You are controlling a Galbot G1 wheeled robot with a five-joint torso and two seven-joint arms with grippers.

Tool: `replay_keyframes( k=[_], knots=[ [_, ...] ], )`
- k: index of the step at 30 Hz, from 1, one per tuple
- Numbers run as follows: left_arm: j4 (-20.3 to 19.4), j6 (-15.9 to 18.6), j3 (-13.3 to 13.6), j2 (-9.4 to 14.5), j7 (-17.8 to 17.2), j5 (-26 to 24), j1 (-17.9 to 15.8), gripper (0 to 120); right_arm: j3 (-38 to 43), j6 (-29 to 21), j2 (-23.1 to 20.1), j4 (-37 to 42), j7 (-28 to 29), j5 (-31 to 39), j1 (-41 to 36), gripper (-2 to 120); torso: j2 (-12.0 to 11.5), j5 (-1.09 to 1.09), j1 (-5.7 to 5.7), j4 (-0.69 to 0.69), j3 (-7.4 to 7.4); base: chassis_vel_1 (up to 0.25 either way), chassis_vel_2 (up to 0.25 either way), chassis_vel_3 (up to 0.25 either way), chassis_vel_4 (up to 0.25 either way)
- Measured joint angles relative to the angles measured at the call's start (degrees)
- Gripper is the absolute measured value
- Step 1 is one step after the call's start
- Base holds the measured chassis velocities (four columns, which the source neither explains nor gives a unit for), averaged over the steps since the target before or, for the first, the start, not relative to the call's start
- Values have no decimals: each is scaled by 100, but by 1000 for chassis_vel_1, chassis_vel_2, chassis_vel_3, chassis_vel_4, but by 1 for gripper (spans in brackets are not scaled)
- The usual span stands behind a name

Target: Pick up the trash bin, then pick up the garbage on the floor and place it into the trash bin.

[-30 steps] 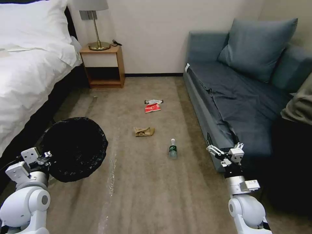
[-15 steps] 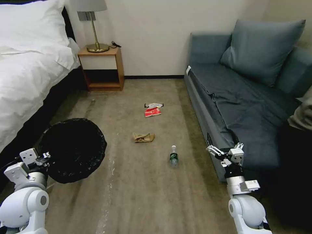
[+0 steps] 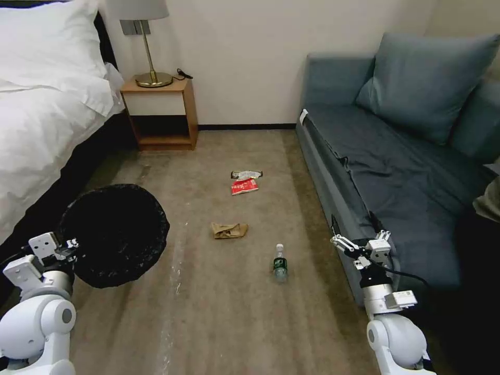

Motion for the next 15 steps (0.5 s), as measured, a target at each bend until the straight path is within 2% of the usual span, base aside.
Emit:
replay_keyframes(
  k=[15],
  knots=[
    [6,0,-72,17,34,-30,-7,1,4,28,16,-3,-16,-47,-40,100,1,0,0,0,0,-96,98,91,-90]
  ],
)
